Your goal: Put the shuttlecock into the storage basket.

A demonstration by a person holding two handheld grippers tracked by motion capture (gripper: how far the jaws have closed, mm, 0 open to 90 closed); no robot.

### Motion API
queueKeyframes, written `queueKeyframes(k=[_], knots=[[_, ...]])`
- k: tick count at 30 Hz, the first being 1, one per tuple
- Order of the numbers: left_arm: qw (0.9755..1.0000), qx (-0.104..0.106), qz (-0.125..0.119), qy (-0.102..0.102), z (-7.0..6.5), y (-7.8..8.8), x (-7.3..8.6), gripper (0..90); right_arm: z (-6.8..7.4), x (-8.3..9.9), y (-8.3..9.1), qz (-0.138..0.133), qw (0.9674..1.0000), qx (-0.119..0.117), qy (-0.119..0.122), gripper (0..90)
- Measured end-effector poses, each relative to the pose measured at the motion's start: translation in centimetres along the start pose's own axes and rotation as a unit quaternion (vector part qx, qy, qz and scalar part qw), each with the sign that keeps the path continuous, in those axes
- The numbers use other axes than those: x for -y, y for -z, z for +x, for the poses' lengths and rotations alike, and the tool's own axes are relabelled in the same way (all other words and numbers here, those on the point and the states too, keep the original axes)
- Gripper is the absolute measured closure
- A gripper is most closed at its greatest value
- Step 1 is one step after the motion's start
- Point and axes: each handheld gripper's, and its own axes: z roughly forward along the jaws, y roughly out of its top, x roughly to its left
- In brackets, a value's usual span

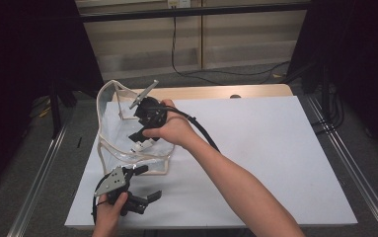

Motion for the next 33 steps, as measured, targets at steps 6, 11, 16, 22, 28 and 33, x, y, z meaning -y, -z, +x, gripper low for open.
queueKeyframes(k=[6, 11, 16, 22, 28, 33], knots=[[1.0, -0.001, -0.001, 0.0, -0.1, 0.0, 0.0, 2.2, 0.2, -0.1, 1.2, -0.008, 1.0, -0.005, 0.001, 26.2], [1.0, 0.0, -0.002, 0.003, -0.1, 0.0, 0.0, 2.2, 0.4, -0.2, 2.1, -0.011, 0.9999, -0.009, 0.003, 21.7], [1.0, 0.0, 0.0, 0.002, -0.1, -0.1, 0.0, 2.2, 0.6, -0.1, 2.8, -0.02, 0.9997, -0.012, 0.004, 19.2], [1.0, 0.0, 0.002, 0.0, -0.1, -0.1, 0.0, 2.2, 0.7, 0.1, 3.5, -0.023, 0.9996, -0.017, 0.004, 17.4], [1.0, 0.0, 0.001, 0.001, -0.1, -0.1, 0.0, 2.2, 0.6, 0.3, 4.1, -0.028, 0.9994, -0.022, -0.001, 14.3], [1.0, 0.0, 0.002, 0.001, -0.1, -0.1, 0.0, 2.2, 0.5, 0.6, 4.9, -0.032, 0.9991, -0.027, -0.003, 12.4]])
